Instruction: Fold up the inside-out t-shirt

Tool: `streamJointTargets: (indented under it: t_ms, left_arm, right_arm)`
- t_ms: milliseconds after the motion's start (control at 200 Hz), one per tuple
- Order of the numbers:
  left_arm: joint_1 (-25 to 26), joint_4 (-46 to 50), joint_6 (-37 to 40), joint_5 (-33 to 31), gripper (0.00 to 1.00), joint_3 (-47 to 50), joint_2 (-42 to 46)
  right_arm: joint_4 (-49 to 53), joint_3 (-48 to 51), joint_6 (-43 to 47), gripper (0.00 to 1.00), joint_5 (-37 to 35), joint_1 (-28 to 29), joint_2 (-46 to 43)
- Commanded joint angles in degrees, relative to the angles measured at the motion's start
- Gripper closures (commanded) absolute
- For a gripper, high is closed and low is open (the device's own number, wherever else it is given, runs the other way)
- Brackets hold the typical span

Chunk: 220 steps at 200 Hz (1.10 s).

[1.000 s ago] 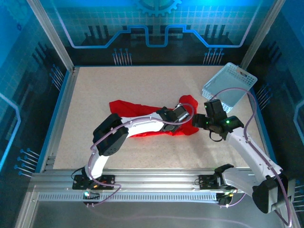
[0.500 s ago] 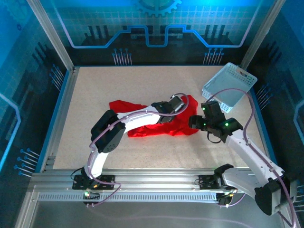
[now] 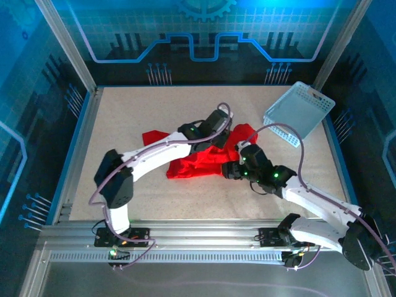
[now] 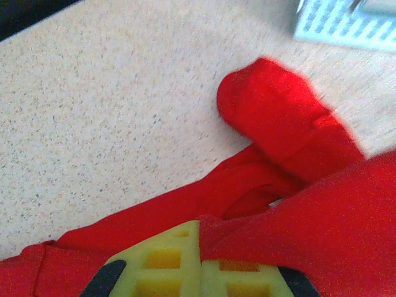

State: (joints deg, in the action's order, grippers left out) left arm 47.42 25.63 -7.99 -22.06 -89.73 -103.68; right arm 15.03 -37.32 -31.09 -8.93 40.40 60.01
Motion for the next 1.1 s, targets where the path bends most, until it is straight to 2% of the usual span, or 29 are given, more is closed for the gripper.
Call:
streamJointTargets:
  t_ms: [0, 130, 200, 270, 350, 525, 665, 850, 925, 1030, 1095]
  left_arm:
    - [-0.3, 0.9, -3.7, 6.1, 1.0, 2.3, 5.7]
    - [-0.3, 1.0, -6.8, 12.1, 1.0, 4.0, 9.8]
    - [-0.1, 1.5, -8.2, 14.4, 1.0, 4.6, 11.4]
    - [0.1, 2.3, -8.9, 15.0, 1.0, 5.3, 12.9]
    - [0.3, 3.5, -8.8, 14.3, 1.0, 6.1, 14.0]
    - [0.3, 6.2, -8.0, 10.3, 0.93, 7.8, 12.9]
    - [0.3, 5.9, -8.7, 10.1, 0.92, 8.8, 10.9]
    - [0.3, 5.0, -9.4, 10.9, 0.93, 8.0, 9.7]
    - [0.3, 5.4, -9.2, 10.8, 0.94, 7.1, 9.4]
    - [0.3, 4.5, -9.1, 10.9, 0.95, 7.4, 10.3]
    - [0.3, 3.4, -8.9, 11.5, 0.96, 8.2, 11.3]
  right_arm:
    - [-14.5, 3.7, -1.4, 0.35, 0.3, 1.4, -1.2]
    - [-24.1, 6.4, -2.8, 0.4, 2.3, 2.6, -0.9]
    - [-25.3, 6.2, -1.6, 0.4, -1.7, 5.7, -1.3]
    - [-20.4, 4.5, -1.7, 0.34, -11.5, 8.5, -1.9]
    - [-14.0, 3.8, -3.3, 0.29, -20.4, 9.0, -3.7]
    - [1.7, 0.6, -3.5, 0.24, -28.9, 8.4, -6.5]
    - [6.5, 0.8, -4.9, 0.22, -25.0, 5.7, -5.8]
    - [-1.2, 3.8, -3.1, 0.2, -16.7, 7.3, -4.0]
    - [-5.2, 5.1, -1.8, 0.14, -14.7, 8.4, -4.6]
    - [-3.1, 4.0, -4.6, 0.11, -17.0, 7.1, -1.5]
    - [-3.6, 3.4, -5.6, 0.12, -14.2, 5.3, 1.5]
